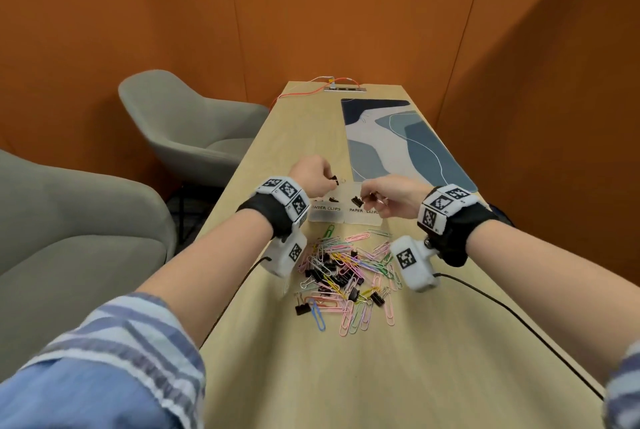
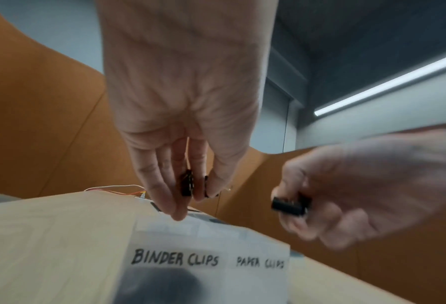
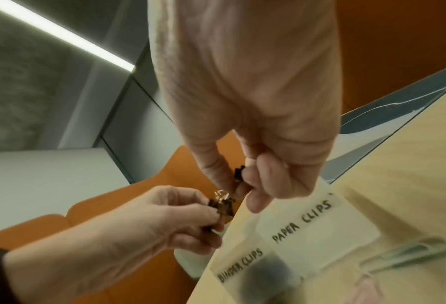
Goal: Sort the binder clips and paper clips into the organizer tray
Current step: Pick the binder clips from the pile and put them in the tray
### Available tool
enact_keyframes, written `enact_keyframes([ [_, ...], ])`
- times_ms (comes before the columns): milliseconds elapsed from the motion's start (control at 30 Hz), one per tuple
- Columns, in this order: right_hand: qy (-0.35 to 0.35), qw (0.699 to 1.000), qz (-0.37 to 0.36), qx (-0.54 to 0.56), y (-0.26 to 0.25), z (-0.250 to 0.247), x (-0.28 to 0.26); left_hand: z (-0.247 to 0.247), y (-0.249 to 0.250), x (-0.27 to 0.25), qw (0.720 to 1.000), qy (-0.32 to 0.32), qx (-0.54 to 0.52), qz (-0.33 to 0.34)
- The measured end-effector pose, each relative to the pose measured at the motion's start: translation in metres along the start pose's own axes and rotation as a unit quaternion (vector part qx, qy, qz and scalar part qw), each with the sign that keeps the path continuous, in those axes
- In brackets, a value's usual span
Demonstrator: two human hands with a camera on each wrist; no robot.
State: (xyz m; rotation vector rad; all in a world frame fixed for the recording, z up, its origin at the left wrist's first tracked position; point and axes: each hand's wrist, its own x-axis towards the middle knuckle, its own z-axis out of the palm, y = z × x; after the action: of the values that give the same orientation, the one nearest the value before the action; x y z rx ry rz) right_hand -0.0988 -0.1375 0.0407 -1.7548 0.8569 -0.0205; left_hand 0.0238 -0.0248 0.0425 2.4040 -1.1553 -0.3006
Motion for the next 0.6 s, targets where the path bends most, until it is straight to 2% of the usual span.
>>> enact_keyframes([
  [133, 0.066, 0.998, -0.013, -0.012, -0.015, 0.001, 0.022, 0.01, -0.004, 0.014, 0.996, -0.023, 0.087, 0.019],
  [267, 0.098, 0.994, -0.022, -0.051, -0.028, 0.013, 0.048, 0.01, -0.011, 0.017, 0.995, -0.027, 0.085, 0.035],
  [400, 0.085, 0.992, -0.041, -0.082, -0.036, 0.029, 0.069, 0.002, -0.02, 0.005, 0.998, 0.03, 0.046, 0.037],
  [500, 0.073, 0.991, -0.056, -0.094, -0.038, 0.038, 0.07, 0.0, -0.031, -0.007, 0.996, 0.062, 0.055, 0.024],
  [567, 0.078, 0.988, -0.074, -0.109, -0.037, 0.04, 0.064, 0.0, -0.035, -0.019, 0.996, 0.053, 0.071, 0.026],
  [600, 0.085, 0.984, -0.09, -0.126, -0.035, 0.039, 0.059, 0.001, -0.036, -0.026, 0.996, 0.028, 0.081, 0.036],
])
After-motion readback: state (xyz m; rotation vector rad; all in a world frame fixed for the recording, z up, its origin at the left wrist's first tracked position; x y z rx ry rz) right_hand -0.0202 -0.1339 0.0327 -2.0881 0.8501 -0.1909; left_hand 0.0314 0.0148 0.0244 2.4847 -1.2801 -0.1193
